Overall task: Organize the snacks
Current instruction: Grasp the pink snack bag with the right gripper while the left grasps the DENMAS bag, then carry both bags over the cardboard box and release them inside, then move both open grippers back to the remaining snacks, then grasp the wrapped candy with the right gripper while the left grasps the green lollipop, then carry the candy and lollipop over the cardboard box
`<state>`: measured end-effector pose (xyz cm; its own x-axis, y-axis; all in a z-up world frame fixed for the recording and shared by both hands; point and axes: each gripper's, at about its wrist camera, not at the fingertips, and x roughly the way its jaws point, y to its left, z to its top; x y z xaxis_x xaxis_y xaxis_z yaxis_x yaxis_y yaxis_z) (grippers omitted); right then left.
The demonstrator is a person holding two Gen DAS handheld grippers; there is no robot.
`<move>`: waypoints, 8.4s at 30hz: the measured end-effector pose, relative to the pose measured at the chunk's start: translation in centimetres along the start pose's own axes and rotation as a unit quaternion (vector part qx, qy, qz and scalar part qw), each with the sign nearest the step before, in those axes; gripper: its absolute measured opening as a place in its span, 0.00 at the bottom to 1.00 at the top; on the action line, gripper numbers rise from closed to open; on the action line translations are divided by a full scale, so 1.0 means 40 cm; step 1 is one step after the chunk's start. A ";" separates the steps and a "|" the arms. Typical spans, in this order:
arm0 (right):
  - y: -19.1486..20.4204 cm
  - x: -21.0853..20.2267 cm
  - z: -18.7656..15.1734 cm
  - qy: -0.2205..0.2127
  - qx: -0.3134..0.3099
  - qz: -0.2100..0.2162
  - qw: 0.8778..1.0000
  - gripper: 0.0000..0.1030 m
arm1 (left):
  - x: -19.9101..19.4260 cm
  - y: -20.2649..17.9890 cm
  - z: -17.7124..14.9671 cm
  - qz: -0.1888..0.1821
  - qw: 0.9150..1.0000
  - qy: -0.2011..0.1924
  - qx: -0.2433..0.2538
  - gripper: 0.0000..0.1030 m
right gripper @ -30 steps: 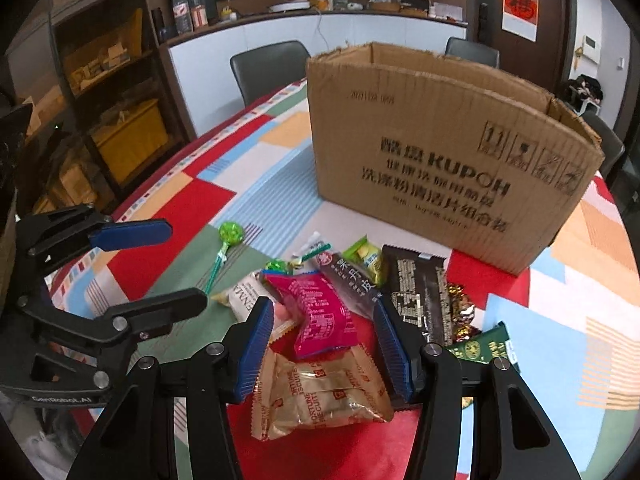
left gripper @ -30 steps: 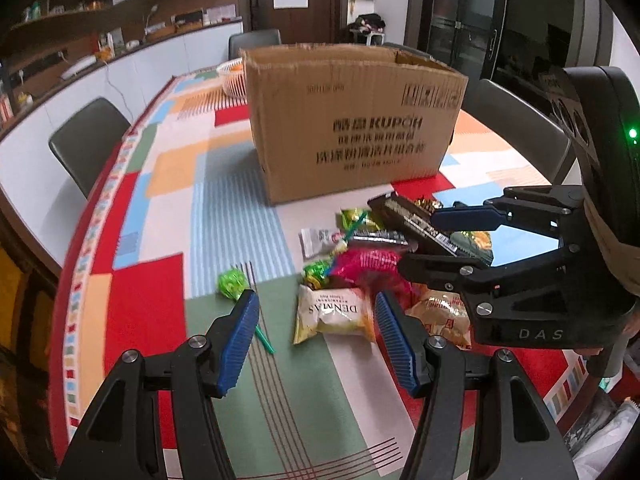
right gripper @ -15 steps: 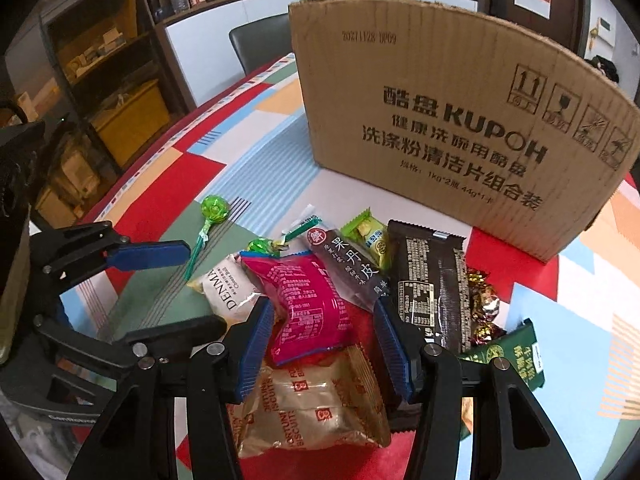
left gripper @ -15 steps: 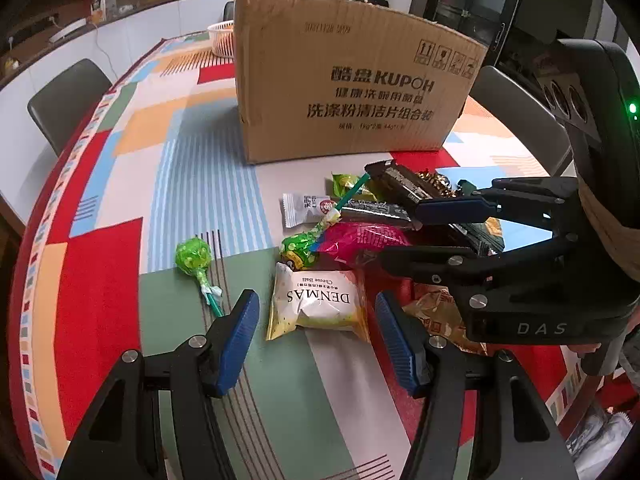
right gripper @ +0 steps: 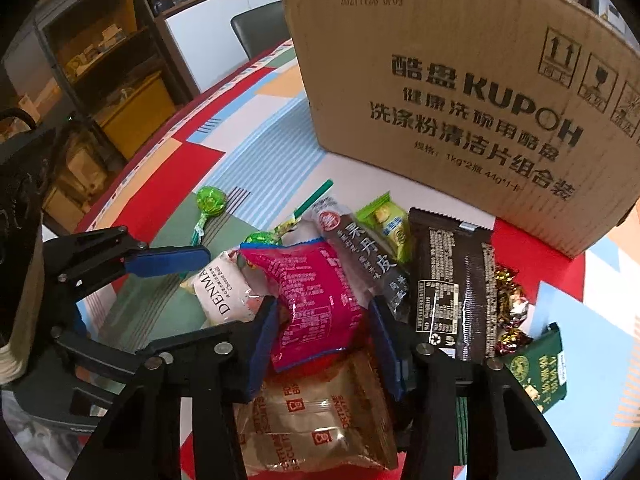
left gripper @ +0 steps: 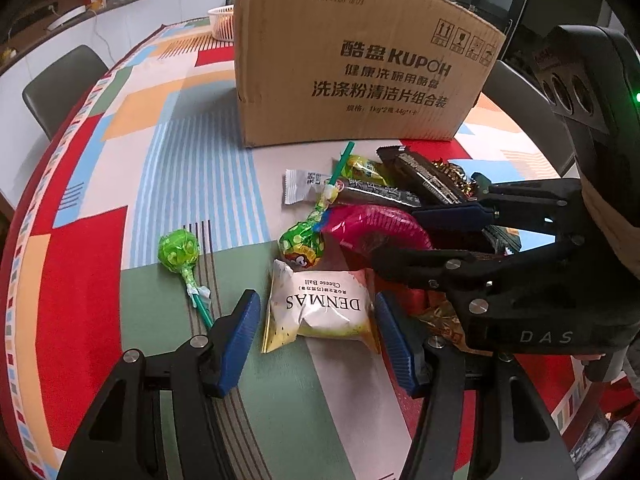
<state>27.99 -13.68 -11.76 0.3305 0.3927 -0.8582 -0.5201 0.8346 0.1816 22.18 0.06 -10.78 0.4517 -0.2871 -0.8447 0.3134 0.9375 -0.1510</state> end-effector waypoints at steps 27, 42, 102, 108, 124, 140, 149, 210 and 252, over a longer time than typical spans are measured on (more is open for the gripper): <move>0.017 -0.050 -0.044 -0.025 0.001 -0.021 0.999 0.34 | -0.082 -0.010 -0.012 0.024 0.999 -0.036 -0.021 0.40; 0.016 -0.185 -0.021 -0.114 0.037 -0.054 0.991 0.34 | -0.180 -0.017 0.051 0.034 0.994 -0.103 -0.032 0.40; -0.183 -0.399 0.295 -0.243 0.086 -0.148 0.955 0.34 | -0.211 -0.047 0.553 0.042 0.981 -0.191 0.014 0.42; -0.201 -0.379 0.312 -0.230 0.093 -0.149 0.957 0.44 | -0.201 -0.044 0.568 0.050 0.981 -0.186 0.015 0.50; -0.118 -0.438 0.229 -0.250 0.066 -0.174 0.950 0.48 | -0.315 -0.072 0.414 0.084 0.973 -0.216 0.024 0.57; -0.074 -0.438 0.119 -0.241 0.080 -0.169 0.952 0.48 | -0.360 -0.089 0.255 0.131 0.966 -0.222 0.016 0.61; -0.079 -0.385 0.051 -0.210 0.096 -0.163 0.959 0.48 | -0.306 -0.090 0.189 0.146 0.971 -0.188 0.021 0.62; -0.232 -0.075 -0.026 -0.045 0.134 -0.152 0.978 0.20 | 0.083 0.002 0.092 0.076 0.996 0.004 -0.038 0.25; -0.103 -0.343 0.013 -0.194 0.110 -0.125 0.967 0.18 | -0.237 -0.104 0.192 0.054 0.983 -0.173 0.012 0.25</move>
<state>25.98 -22.30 -0.48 0.7170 0.2471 -0.6518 -0.2193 0.9675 0.1255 23.01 -2.62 1.79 0.7390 -0.2396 -0.6297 0.2663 0.9624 -0.0537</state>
